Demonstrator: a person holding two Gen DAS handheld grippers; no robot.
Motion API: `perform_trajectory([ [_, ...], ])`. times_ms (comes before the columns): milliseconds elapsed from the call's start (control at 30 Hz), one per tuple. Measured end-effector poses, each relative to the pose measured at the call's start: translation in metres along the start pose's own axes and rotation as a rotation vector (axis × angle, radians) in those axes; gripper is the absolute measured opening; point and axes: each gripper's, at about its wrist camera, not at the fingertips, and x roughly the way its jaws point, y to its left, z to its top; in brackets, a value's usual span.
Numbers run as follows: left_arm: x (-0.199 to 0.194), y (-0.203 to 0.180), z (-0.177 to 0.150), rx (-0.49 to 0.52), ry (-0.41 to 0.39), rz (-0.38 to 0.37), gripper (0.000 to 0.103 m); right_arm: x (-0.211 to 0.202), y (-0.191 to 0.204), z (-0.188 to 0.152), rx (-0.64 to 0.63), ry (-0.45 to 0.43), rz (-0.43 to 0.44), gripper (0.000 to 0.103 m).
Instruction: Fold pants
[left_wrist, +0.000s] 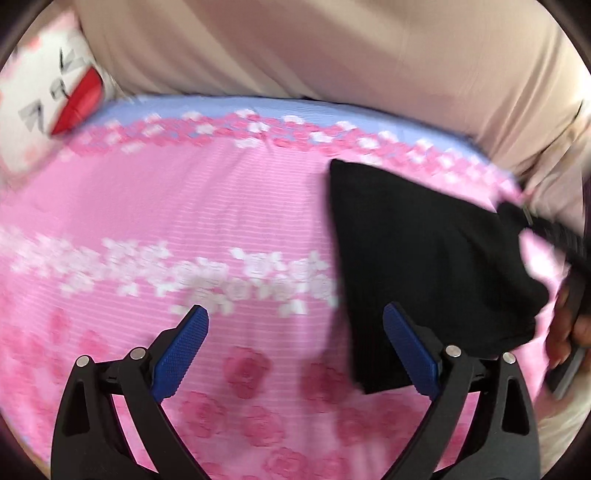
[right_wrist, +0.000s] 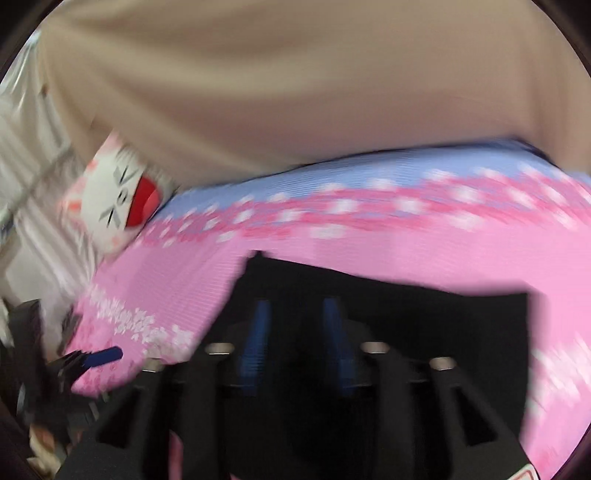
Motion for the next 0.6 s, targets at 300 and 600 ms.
perform_trajectory([
  [300,0.031,-0.045,-0.003,0.079,0.039,-0.009,0.093,-0.068,-0.068,-0.071,0.173,0.025,-0.087,0.059],
  [600,0.022,-0.059,-0.008,0.119,0.033,0.031,0.098,-0.095,-0.059,-0.079,0.15,-0.037,-0.056,0.012],
])
